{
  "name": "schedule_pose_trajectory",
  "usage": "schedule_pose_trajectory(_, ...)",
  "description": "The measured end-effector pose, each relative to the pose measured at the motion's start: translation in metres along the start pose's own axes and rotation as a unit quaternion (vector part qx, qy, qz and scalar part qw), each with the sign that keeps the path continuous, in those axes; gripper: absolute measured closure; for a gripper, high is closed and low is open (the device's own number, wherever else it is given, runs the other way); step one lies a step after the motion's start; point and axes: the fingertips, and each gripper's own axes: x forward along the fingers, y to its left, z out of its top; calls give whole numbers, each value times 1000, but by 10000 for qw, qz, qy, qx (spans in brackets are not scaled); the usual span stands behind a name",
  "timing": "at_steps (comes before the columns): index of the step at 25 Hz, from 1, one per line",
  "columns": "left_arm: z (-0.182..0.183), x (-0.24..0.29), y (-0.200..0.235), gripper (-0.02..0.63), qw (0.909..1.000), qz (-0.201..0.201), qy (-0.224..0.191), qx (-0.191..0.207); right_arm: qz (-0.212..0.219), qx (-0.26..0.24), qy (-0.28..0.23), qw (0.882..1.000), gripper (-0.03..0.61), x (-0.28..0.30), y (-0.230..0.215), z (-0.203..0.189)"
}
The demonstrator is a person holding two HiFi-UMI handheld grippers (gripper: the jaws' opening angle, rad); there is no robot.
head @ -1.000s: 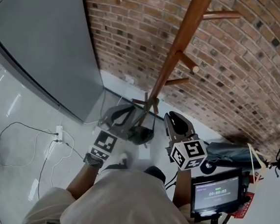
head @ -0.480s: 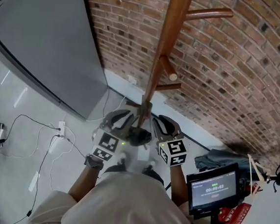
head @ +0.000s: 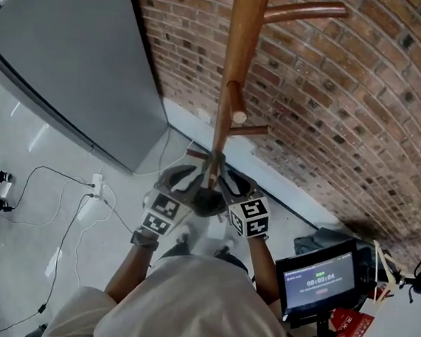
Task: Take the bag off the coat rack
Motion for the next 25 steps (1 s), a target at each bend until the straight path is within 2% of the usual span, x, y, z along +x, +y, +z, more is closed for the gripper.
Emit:
schedule_pose_trajectory(12,-20,28,-2,482,9992,-94,323,-233,110,-182,358,9991,439,29,-2,-30)
schedule_pose_trajectory(18,-25,45,-4,466,9990,-100,419,-152,78,-158,396,9991,439,35,-6,-36)
schedule_pose_trajectory(25,-30,56,-2,469,9987,-74,346,-354,92,-248,436,9987,440,39,-6,-37)
